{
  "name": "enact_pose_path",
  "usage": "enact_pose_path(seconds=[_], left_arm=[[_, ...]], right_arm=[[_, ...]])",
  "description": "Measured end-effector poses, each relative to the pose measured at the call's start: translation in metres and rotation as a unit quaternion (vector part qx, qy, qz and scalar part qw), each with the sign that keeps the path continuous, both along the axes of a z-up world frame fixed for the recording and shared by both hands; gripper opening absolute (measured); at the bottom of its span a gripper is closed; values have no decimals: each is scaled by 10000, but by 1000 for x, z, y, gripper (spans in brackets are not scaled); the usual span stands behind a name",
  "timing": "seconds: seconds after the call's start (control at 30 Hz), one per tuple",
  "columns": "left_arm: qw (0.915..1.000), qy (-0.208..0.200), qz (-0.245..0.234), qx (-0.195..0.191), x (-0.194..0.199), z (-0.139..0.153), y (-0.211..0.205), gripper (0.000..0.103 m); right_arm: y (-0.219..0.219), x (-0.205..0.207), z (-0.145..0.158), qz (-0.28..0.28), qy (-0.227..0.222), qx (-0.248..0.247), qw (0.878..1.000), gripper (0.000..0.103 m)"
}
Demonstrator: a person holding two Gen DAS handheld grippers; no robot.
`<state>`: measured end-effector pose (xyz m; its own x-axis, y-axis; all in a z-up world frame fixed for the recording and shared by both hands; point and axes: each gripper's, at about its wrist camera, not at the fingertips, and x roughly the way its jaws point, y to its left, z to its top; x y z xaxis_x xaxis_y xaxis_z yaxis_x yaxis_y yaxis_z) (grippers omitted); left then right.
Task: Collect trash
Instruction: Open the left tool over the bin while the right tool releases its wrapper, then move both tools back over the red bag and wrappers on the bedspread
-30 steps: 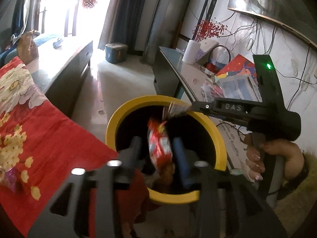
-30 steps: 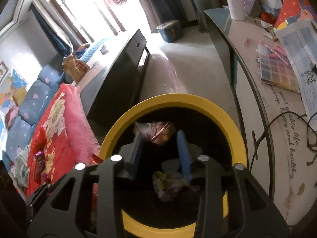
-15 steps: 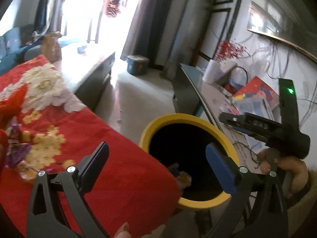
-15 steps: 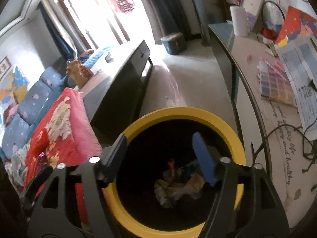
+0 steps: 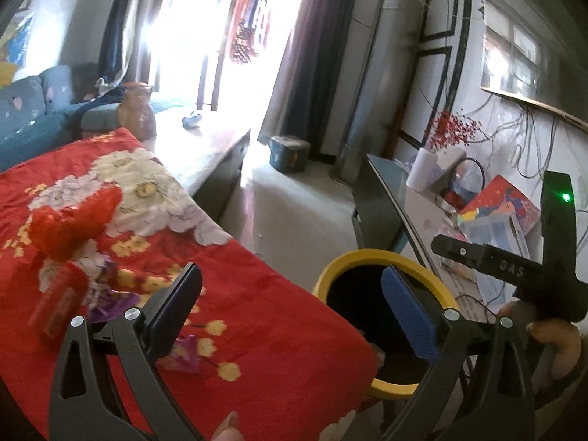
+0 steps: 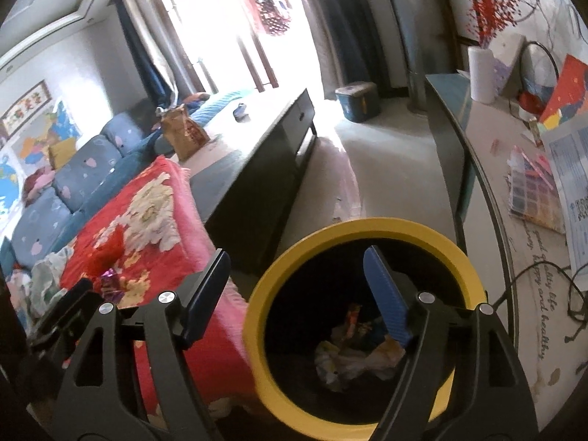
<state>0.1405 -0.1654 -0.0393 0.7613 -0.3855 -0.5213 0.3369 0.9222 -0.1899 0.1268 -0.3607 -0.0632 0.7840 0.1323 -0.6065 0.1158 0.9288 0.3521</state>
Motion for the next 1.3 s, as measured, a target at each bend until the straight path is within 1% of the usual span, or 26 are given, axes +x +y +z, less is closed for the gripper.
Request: enact_pose_path(seconds=[0.17,0.43,0.7,1.07,1.3], left_arm=[[9996,-100,244,-64,-1,8,15,95],[9974,-302,651,-30,-3,19,44,95],[9938,-374,1037,-158,-3,24,78,95],[9857,-376,1604,-354,-2,25,131,95],[9776,-348,2021,-481,2,27,175,95]], right_arm=[[17,-3,8,233,-129,-58,9996,67],[43,-5,16,588,-251,-154,9978,67],[73,-7,25,991,-356,-240,9941,67],[126,-3,33,1689,-318,-320,9846,67],[168,12,37,2186,-193,-269,9753,67]])
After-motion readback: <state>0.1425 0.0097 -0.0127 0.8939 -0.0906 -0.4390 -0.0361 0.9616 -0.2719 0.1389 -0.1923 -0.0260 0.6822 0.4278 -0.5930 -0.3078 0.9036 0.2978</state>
